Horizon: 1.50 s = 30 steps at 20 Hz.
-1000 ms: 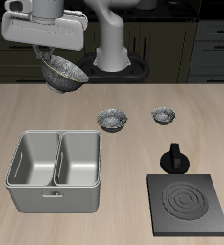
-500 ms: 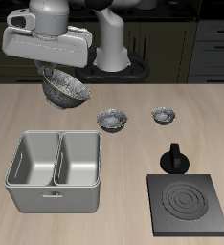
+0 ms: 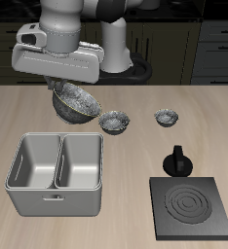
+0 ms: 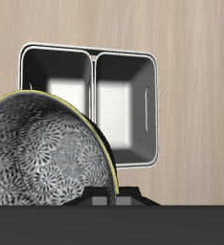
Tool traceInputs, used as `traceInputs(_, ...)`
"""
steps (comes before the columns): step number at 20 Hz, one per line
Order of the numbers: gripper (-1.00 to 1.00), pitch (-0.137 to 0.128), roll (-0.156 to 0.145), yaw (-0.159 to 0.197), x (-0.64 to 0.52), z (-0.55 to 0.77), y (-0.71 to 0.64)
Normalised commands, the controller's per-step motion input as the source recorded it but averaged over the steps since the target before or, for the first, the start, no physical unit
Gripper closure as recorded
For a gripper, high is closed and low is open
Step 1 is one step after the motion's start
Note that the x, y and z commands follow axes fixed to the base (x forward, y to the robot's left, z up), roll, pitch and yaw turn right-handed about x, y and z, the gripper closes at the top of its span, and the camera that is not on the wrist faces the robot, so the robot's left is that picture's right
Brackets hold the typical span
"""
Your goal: Place the largest bowl in the left side of the drainer and the medium bowl in the right side
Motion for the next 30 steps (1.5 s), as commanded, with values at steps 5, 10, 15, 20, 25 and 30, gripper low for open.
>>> traceInputs(5,1.0,0.016,0.006,-0.005,0.14,-0.17,0.21)
traceInputs(10,1.0,0.006,-0.012,-0.001,0.03,-0.06,0.0)
traceInputs(15,1.0,0.019,-0.031,-0.016,0.12,-0.18,-0.06)
traceInputs(20,1.0,0.022,-0.004,0.008,0.05,-0.2,-0.03)
traceInputs(25,1.0,0.021,-0.008,0.033,0.05,-0.27,0.02)
traceInputs(30,1.0,0.02,-0.022,0.016,0.02,-0.17,-0.09)
